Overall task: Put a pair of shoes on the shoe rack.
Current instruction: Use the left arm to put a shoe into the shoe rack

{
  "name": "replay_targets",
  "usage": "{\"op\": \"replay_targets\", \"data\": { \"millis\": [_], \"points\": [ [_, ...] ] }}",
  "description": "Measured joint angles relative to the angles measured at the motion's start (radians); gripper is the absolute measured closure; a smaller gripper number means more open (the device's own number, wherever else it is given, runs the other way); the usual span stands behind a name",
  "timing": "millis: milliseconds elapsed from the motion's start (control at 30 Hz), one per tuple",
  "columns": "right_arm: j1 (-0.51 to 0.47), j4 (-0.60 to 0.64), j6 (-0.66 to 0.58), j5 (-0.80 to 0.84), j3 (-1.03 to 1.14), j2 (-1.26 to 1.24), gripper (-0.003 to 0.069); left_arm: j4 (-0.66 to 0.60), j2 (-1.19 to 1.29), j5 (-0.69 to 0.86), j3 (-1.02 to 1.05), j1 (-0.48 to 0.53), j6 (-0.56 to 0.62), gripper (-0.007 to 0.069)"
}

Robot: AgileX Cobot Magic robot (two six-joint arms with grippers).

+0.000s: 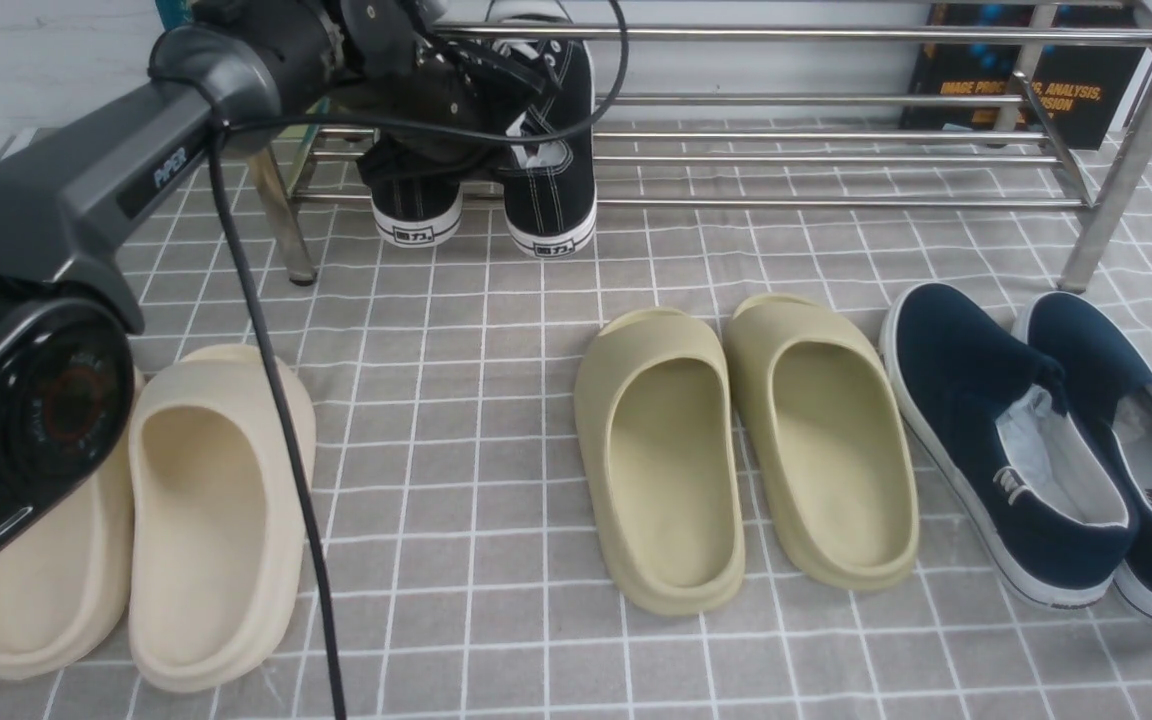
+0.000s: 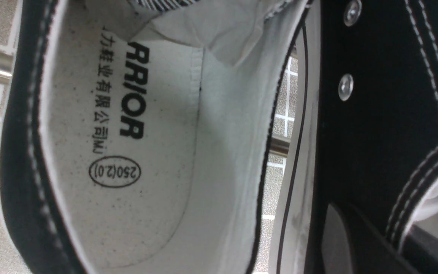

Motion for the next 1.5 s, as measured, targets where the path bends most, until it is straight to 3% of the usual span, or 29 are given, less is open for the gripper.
{"op": "replay_targets", "data": {
  "millis": [367,467,667,833,933,1067,1267,1500],
  "points": [
    [0.0,0.0,0.0,0.0,0.0,0.0,0.0419,0.015,-0.031,0.011,-0.006,0.0,0.002,0.0475],
    [0.0,0.0,0.0,0.0,0.0,0.0,0.0419,0.025,-0.101,0.062,-0.007,0.0,0.043,0.0431],
    [0.0,0.0,0.0,0.0,0.0,0.0,0.0419,0.045,-0.205,0.176,-0.011,0.0,0.15,0.0421],
    [0.0,0.0,0.0,0.0,0.0,0.0,0.0419,0.046,-0.229,0.334,-0.015,0.0,0.22,0.0508],
    [0.0,0.0,0.001,0.0,0.0,0.0,0.0419,0.052,-0.19,0.412,0.012,-0.014,0.258,0.0638],
    [0.0,0.0,0.001,0.0,0.0,0.0,0.0419,0.055,-0.143,0.413,0.055,-0.057,0.287,0.0638],
    [0.0,0.0,0.001,0.0,0.0,0.0,0.0419,0.069,-0.043,0.282,0.071,-0.152,0.292,0.0638],
    [0.0,0.0,0.001,0.0,0.0,0.0,0.0419,0.217,-0.002,0.17,0.068,-0.144,0.123,0.0638]
  ]
}}
